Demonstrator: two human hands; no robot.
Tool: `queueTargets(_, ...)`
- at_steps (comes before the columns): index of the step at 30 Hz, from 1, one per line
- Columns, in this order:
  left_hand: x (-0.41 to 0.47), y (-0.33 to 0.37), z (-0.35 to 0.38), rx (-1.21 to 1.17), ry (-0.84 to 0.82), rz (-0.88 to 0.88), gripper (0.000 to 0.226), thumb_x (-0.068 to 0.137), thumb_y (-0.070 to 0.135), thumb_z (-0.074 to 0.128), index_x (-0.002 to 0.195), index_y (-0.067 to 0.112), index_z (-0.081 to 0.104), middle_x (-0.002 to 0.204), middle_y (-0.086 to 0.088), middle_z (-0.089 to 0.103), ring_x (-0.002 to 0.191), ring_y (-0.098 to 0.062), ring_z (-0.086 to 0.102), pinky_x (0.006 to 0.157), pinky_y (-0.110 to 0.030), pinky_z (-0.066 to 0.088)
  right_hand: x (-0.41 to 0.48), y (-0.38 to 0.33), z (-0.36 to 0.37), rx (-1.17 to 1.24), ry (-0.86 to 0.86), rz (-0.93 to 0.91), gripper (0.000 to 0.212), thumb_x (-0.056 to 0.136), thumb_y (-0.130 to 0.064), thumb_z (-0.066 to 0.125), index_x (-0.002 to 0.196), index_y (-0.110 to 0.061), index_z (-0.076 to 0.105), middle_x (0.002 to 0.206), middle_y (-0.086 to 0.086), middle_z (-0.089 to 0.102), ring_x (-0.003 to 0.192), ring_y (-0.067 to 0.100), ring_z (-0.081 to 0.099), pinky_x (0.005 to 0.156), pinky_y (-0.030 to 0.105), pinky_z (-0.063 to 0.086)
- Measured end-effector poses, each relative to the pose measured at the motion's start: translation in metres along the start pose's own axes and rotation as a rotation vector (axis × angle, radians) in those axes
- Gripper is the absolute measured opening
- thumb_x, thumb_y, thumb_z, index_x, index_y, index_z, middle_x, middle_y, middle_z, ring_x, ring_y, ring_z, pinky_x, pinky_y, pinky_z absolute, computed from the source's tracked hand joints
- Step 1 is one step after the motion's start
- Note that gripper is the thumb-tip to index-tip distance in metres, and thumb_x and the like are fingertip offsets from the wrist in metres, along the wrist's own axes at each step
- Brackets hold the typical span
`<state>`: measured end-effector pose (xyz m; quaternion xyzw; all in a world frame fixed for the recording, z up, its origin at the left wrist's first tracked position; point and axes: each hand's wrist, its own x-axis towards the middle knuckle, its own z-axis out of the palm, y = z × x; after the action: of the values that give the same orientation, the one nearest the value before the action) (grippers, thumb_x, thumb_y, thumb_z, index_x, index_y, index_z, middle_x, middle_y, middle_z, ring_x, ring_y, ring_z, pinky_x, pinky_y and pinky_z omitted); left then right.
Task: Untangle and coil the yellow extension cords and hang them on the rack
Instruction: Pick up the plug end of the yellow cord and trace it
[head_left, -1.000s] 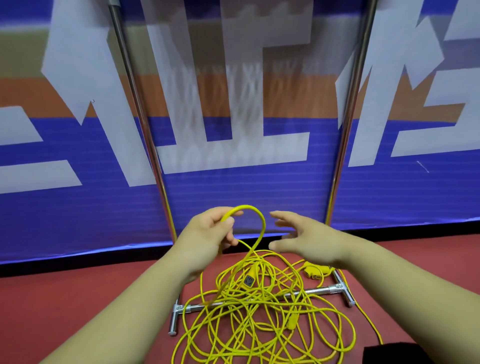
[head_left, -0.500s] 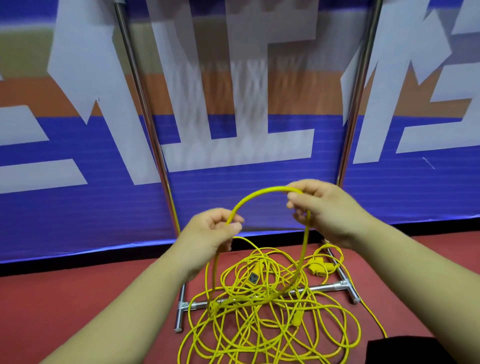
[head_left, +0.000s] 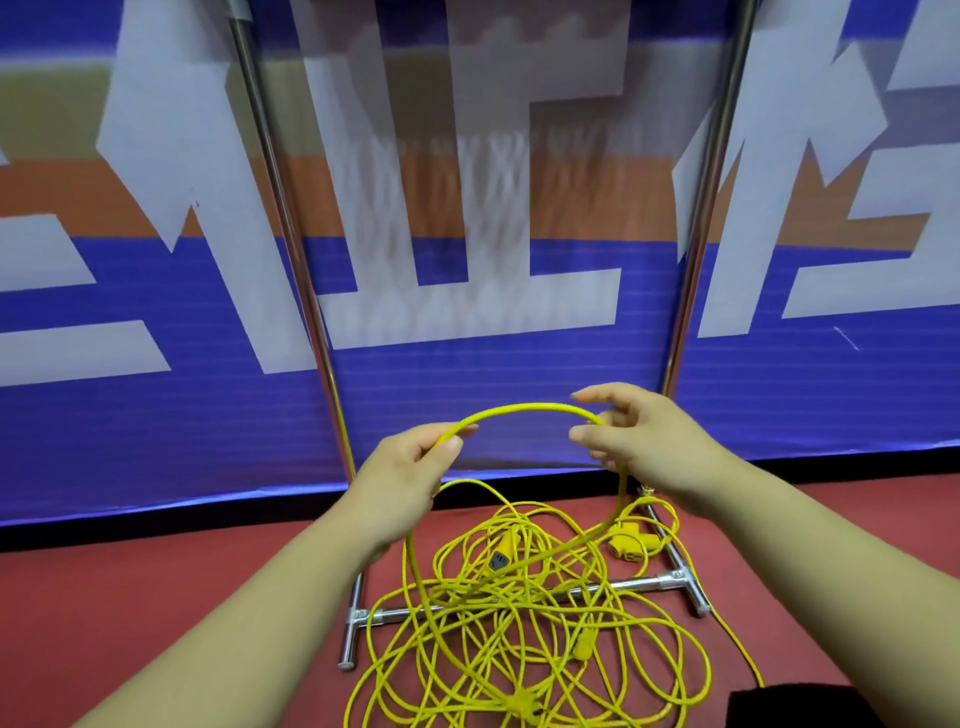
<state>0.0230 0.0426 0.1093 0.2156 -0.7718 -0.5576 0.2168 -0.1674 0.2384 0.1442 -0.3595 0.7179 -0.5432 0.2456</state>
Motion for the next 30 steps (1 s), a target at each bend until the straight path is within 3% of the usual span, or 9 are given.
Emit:
queueTargets(4,-0.004,0.018,0.006,0.014,0.060,0.075,0.011,0.098,0.018,0.063,0.102,0.023,0.072,0.061,0.006,0.047,0.055,-0.014,0.039,0.053,-0.027,0.036,-0.006,-0.009,0.016,0.023,-0.180,-0.064,0.007,0.095,-0.019,0.066,0.098,-0.015,0.070,0.066,-0.003,0.059,0.062,0.015,0.049,0.061,0.031,0.042)
queueTargets(8,-0.009,0.009,0.006,-0.023,-0.210,-0.081,0.011,0.087,0.009,0.073,0.095,0.017,0.071,0.073,-0.002,0.064,0.070,-0.013,0.061,0.065,-0.021,0.048,0.001,-0.022,0.018,0.174,0.084,-0.146,0.017,0.099,-0.019,0.058,0.087,-0.018,0.070,0.060,-0.007,0.054,0.058,0.014,0.039,0.056,0.030,0.032)
queueTargets(11,-0.011,-0.025,-0.001,0.198,-0.404,-0.341,0.019,0.078,0.009,0.069,0.094,0.018,0.069,0.079,-0.008,0.068,0.069,-0.013,0.059,0.063,-0.023,0.041,0.008,-0.022,0.010,0.242,0.340,-0.140,0.020,0.099,-0.026,0.057,0.084,-0.022,0.071,0.062,-0.008,0.055,0.058,0.013,0.042,0.057,0.033,0.035)
queueTargets(13,-0.010,-0.048,-0.010,0.290,-0.324,-0.427,0.011,0.091,0.008,0.062,0.094,0.016,0.069,0.076,-0.009,0.066,0.068,-0.015,0.056,0.061,-0.026,0.037,0.009,-0.016,0.002,0.250,0.457,-0.119,0.022,0.097,-0.032,0.056,0.084,-0.025,0.071,0.065,-0.008,0.056,0.059,0.016,0.043,0.059,0.037,0.036)
queueTargets(15,-0.005,-0.063,-0.019,0.222,-0.102,-0.468,0.016,0.100,0.019,0.058,0.091,0.015,0.070,0.071,-0.009,0.060,0.068,-0.020,0.053,0.063,-0.028,0.037,0.009,-0.007,-0.003,0.218,0.485,-0.102,0.021,0.094,-0.037,0.057,0.085,-0.024,0.072,0.066,-0.007,0.057,0.060,0.019,0.044,0.061,0.039,0.037)
queueTargets(17,0.001,-0.065,-0.023,0.108,0.104,-0.460,0.029,0.103,0.031,0.053,0.087,0.013,0.070,0.065,-0.005,0.053,0.064,-0.020,0.053,0.064,-0.030,0.040,0.008,0.001,-0.003,0.105,0.441,-0.076,0.022,0.092,-0.040,0.059,0.086,-0.024,0.072,0.066,-0.007,0.062,0.061,0.019,0.048,0.062,0.040,0.040)
queueTargets(20,0.006,-0.049,-0.019,-0.153,0.242,-0.457,0.037,0.106,0.039,0.044,0.088,0.013,0.062,0.058,-0.001,0.042,0.053,-0.015,0.046,0.063,-0.030,0.044,0.006,0.010,0.003,0.041,0.278,-0.005,0.018,0.097,-0.026,0.061,0.085,-0.015,0.069,0.069,0.000,0.064,0.058,0.016,0.051,0.064,0.036,0.043)
queueTargets(25,0.003,0.002,-0.011,-0.505,0.231,-0.355,0.032,0.107,0.040,0.042,0.089,0.018,0.058,0.057,0.004,0.030,0.050,-0.011,0.033,0.063,-0.031,0.040,-0.003,0.016,0.018,-0.042,-0.045,0.109,0.013,0.095,-0.023,0.065,0.091,-0.012,0.069,0.077,0.003,0.066,0.057,0.013,0.057,0.058,0.027,0.046)
queueTargets(30,-0.005,0.046,-0.006,-0.742,0.203,-0.166,0.032,0.107,0.038,0.041,0.087,0.017,0.056,0.058,0.005,0.024,0.049,-0.009,0.027,0.057,-0.026,0.031,-0.011,0.012,0.043,-0.043,-0.227,0.102,0.018,0.087,-0.018,0.075,0.103,-0.013,0.068,0.077,0.004,0.064,0.067,0.021,0.060,0.062,0.034,0.048)
